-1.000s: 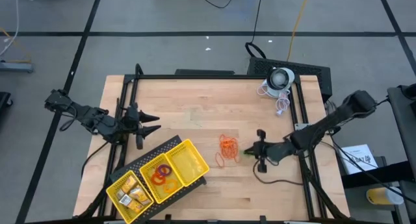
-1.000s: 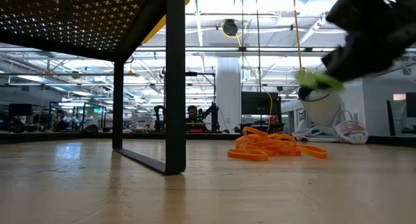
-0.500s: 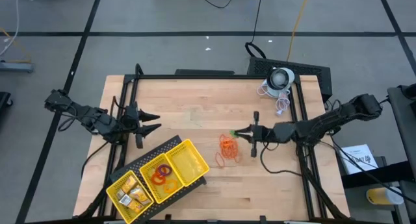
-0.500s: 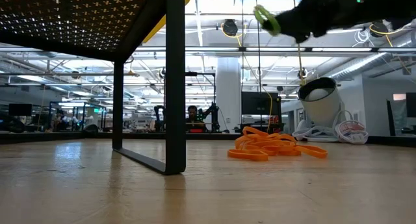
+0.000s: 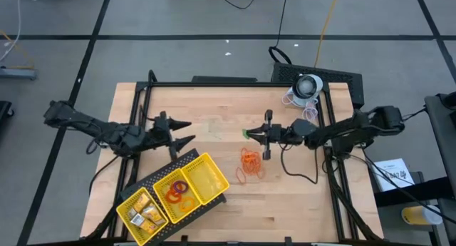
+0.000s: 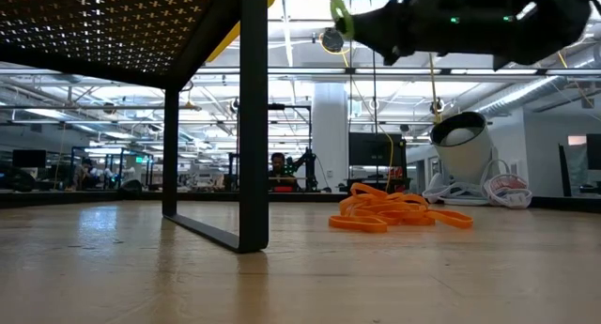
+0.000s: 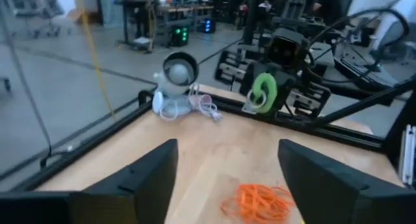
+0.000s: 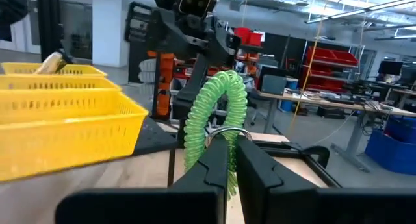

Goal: Pick & Place Office Desk Supplies
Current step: Put the green spring keychain into the center yellow bin on the shelf

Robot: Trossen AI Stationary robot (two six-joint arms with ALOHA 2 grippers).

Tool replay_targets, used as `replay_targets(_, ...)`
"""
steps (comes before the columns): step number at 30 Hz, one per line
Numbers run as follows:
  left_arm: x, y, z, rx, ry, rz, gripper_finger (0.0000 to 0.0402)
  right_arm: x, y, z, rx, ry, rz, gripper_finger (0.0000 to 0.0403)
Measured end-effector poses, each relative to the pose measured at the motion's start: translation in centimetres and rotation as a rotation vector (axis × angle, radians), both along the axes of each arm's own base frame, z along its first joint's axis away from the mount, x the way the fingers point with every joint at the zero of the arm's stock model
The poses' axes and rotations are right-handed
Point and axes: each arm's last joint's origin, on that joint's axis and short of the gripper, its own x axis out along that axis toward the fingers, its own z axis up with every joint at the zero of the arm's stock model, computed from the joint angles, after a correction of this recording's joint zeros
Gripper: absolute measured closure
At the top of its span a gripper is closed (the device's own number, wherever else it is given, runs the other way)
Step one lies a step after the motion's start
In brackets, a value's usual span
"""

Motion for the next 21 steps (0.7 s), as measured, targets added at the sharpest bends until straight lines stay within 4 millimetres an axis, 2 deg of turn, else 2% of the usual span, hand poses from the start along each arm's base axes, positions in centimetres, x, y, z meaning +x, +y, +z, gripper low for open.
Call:
replay_targets(4, 2.1, 0.4, -0.2, 0.084, -0.025, -0.076, 0.0102, 2.0, 0.1, 0.4, -0.002, -0.009, 0.034, 0.0399)
replay_targets(9, 4.3, 0.7, -0.3, 0.211, -0.088, -0.188, 0.0105, 4.0, 0.4, 1.1, 0.046, -0.022, 0.181, 0.0398)
replay_targets(14, 5.9, 0.7, -0.5, 0.319, -0.154, -0.231, 0.0124, 4.7, 0.3, 1.8, 0.134, -0.038, 0.249, 0.0396)
replay_targets(21, 7.9, 1.2, -1.3, 0.371, -0.213, -0.186, 0.0138, 5.0, 0.3, 2.8, 0.148, -0.074, 0.256, 0.0394)
